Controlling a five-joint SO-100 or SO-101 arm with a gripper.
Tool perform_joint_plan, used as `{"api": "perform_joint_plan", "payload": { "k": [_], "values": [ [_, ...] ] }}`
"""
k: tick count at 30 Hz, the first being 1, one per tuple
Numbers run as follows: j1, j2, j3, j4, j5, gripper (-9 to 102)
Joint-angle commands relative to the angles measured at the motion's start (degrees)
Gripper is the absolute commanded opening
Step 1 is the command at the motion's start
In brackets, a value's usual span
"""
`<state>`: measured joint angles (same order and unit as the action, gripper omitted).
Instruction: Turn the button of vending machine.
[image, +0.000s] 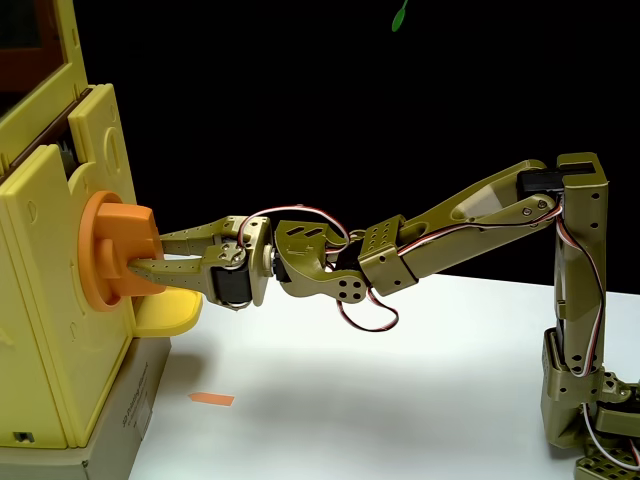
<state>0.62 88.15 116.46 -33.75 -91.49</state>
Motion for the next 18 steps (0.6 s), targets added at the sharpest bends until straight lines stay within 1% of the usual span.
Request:
{"api": "perform_joint_plan", "payload": {
  "k": [1, 2, 4, 8, 11, 18],
  "values": [
    [-0.35, 0.79, -1.23, 0.00, 2.55, -1],
    [-0.26, 0.88, -1.23, 0.00, 3.87, -1],
    [-0.26, 1.58, -1.23, 0.00, 9.58, -1],
    [-0.26, 3.69, -1.32, 0.35, 26.10, -1],
    [-0.26, 5.27, -1.49, 0.35, 41.92, -1],
    [0.62, 6.86, -1.58, 0.70, 85.87, -1]
  ]
}}
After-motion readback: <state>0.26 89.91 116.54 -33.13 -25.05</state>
